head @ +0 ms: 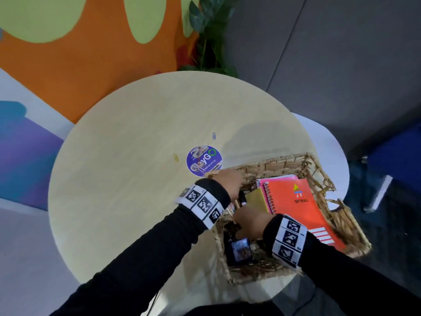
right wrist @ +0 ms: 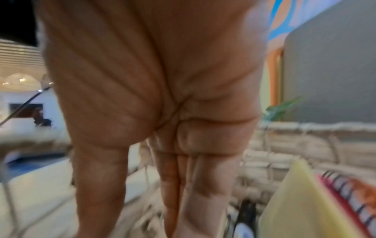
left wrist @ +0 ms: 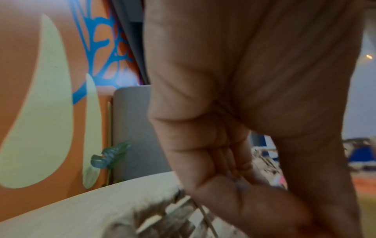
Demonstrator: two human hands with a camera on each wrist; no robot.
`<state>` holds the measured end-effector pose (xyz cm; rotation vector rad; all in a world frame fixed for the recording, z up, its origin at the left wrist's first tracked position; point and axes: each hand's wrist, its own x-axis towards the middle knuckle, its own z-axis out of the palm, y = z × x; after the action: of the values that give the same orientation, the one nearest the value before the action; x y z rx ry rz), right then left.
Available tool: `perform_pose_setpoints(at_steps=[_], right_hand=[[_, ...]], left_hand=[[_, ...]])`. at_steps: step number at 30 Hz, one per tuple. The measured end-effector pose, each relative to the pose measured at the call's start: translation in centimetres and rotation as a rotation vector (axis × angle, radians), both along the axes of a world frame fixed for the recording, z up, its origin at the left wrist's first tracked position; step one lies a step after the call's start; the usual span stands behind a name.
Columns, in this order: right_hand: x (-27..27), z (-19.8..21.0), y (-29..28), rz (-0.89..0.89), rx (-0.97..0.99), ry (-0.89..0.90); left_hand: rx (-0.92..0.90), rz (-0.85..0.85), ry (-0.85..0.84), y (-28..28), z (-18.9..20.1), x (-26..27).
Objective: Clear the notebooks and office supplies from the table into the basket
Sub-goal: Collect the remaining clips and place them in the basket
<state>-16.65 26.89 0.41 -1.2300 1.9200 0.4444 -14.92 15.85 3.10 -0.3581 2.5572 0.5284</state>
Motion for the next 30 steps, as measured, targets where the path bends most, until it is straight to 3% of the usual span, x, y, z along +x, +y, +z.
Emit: perform_pose_setpoints(at_steps=[6, 12, 15, 16, 20, 23, 26, 30], right_hand=[[-2.4, 5.9, 4.5, -0.299, -0.255, 0.009], [-3.1, 7.6, 7.8, -0.517, -0.398, -0.063], [-3.5, 7.7, 8.0, -0.544, -0.434, -0.061], [-3.8, 7.7, 7.9, -0.553, -0.452, -0.059], [-5.4, 8.5, 6.3, -0.587, -0.523, -0.076], [-7.1, 10.1, 3.5, -0.574, -0.603, -0.05], [-9.4, 11.5, -0.6, -0.56, -0.682, -0.027], [-12.5, 11.9, -8.0, -0.469, -0.722, -0.009]], left_hand=[[-0.037, -0.148, -0.249, 2.2, -2.6, -1.2], [0.029, -0.035, -0.177, 2.6, -3.7, -1.7], [0.072, -0.05, -0.385, 2.8, -2.2, -2.3], [0.107, -0.021, -0.349, 2.3, -1.5, -2.5], [0.264, 0.228, 0.19, -3.4, 2.0, -1.7], [0.244, 0.593, 0.423, -9.7, 0.1, 0.1], [0.111, 0.9, 0.406, -14.1, -3.8, 2.3], [0.099, 1.054, 0.31, -15.8, -7.6, 3.1]])
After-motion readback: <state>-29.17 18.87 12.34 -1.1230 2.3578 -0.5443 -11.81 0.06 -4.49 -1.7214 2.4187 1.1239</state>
